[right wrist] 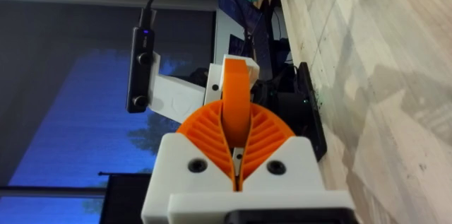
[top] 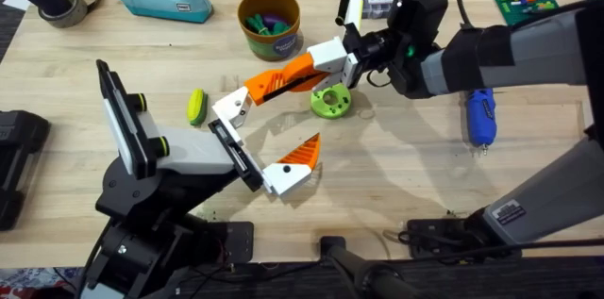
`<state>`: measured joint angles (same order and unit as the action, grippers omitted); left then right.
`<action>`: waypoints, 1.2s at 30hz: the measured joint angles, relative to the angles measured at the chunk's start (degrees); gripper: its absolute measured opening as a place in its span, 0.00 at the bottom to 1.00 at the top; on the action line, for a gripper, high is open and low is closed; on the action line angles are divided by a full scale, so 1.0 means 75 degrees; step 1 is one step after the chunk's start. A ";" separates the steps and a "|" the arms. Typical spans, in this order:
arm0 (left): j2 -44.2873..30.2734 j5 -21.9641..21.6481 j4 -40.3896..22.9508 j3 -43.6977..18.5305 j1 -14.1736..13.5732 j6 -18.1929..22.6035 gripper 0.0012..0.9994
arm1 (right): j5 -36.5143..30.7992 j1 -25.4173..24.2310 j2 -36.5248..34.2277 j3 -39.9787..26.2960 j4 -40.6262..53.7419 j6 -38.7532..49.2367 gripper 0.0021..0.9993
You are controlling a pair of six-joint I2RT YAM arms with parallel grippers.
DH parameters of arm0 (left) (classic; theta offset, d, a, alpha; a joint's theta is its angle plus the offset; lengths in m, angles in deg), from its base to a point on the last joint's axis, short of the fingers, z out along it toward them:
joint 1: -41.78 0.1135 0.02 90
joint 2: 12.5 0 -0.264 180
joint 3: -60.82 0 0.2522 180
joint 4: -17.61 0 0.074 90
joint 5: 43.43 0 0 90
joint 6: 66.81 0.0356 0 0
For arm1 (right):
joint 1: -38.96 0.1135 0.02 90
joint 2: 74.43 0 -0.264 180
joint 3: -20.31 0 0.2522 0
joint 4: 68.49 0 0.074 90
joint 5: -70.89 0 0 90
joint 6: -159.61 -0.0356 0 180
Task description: Pick up the gripper from the table and insert it into the empty holder that is missing its gripper. Then pick up a screw, insert it into the mounting hole, and use the screwdriver to tighten it. Finally, clean up the table by picking up the vegetable and placing it into the bucket.
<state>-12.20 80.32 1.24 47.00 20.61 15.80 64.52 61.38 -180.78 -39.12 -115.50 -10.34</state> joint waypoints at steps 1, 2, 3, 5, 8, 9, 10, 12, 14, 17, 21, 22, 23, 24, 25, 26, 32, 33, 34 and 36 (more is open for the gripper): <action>-0.0033 -0.0049 -0.0022 -0.0024 0.0007 -0.0016 0.99 | -0.0007 -0.0007 0.0000 0.0000 0.0027 -0.0002 0.02; -0.0039 -0.0055 -0.0028 -0.0029 0.0010 -0.0021 0.99 | -0.0008 -0.0019 -0.0002 0.0000 0.0082 -0.0007 0.02; -0.0039 -0.0052 -0.0027 -0.0029 0.0011 -0.0021 0.99 | -0.0006 -0.0025 -0.0003 0.0000 0.0141 -0.0024 0.02; -0.0039 -0.0049 -0.0027 -0.0029 0.0011 -0.0021 0.99 | 0.0001 -0.0042 -0.0022 0.0000 0.0157 -0.0036 0.02; -0.0039 -0.0043 -0.0026 -0.0029 0.0011 -0.0021 0.99 | 0.0105 -0.0139 -0.0044 0.0003 -0.0186 -0.0102 0.02; -0.0042 -0.0040 -0.0026 -0.0029 0.0011 -0.0021 0.99 | 0.0159 -0.0222 -0.0044 0.0003 -0.0332 -0.0147 0.02; -0.0039 -0.0032 -0.0026 -0.0029 0.0011 -0.0021 0.99 | 0.0212 -0.0339 -0.0041 0.0003 -0.0452 -0.0223 0.02; -0.0039 0.0048 -0.0026 -0.0029 0.0011 -0.0021 0.99 | 0.0258 -0.0616 -0.0041 0.0003 -0.0541 -0.0382 0.02; -0.0039 0.0167 -0.0029 -0.0029 0.0011 -0.0021 0.99 | 0.0269 -0.0839 -0.0027 0.0008 -0.0693 -0.0490 0.02; -0.0039 0.0412 -0.0026 -0.0029 0.0011 -0.0021 0.99 | 0.0278 -0.0999 0.0130 0.0104 -0.0915 -0.0595 0.02; -0.0039 0.0958 -0.0040 -0.0029 0.0011 -0.0021 0.99 | 0.0377 -0.0993 0.1430 0.1561 -0.1822 -0.0714 0.02; -0.0039 0.1021 -0.0061 -0.0029 0.0011 -0.0023 0.99 | 0.0393 -0.0993 0.1537 0.1735 -0.1848 -0.0711 0.02; -0.0039 0.1082 -0.0070 -0.0029 0.0011 -0.0021 0.99 | 0.0412 -0.0993 0.1643 0.1923 -0.1854 -0.0711 0.02; -0.0039 0.1153 -0.0082 -0.0029 0.0011 -0.0024 0.99 | 0.0409 -0.0990 0.1708 0.2071 -0.1860 -0.0705 0.02; -0.0039 0.1199 -0.0090 -0.0029 0.0011 -0.0021 0.99 | 0.0400 -0.0969 0.1740 0.2217 -0.1869 -0.0678 0.02; -0.0039 0.1237 -0.0102 -0.0029 0.0011 -0.0021 0.99 | 0.0388 -0.0937 0.1757 0.2365 -0.1866 -0.0646 0.02; -0.0039 0.1365 -0.0119 -0.0032 0.0011 0.0002 0.99 | 0.0275 -0.0467 0.1754 0.2818 -0.1837 -0.0455 0.02; -0.0039 0.1368 -0.0122 -0.0032 0.0011 0.0002 0.99 | 0.0209 -0.0394 0.1754 0.2818 -0.1828 -0.0426 0.02; -0.0039 0.1365 -0.0125 -0.0032 0.0011 0.0002 0.99 | 0.0152 -0.0342 0.1754 0.2818 -0.1797 -0.0413 0.02; -0.0040 0.1368 -0.0125 -0.0032 0.0011 0.0002 0.99 | 0.0035 -0.0251 0.1754 0.2818 -0.1730 -0.0387 0.02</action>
<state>-12.50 90.58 0.30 46.76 20.69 15.82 64.79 59.50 -167.62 -17.98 -128.47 -13.24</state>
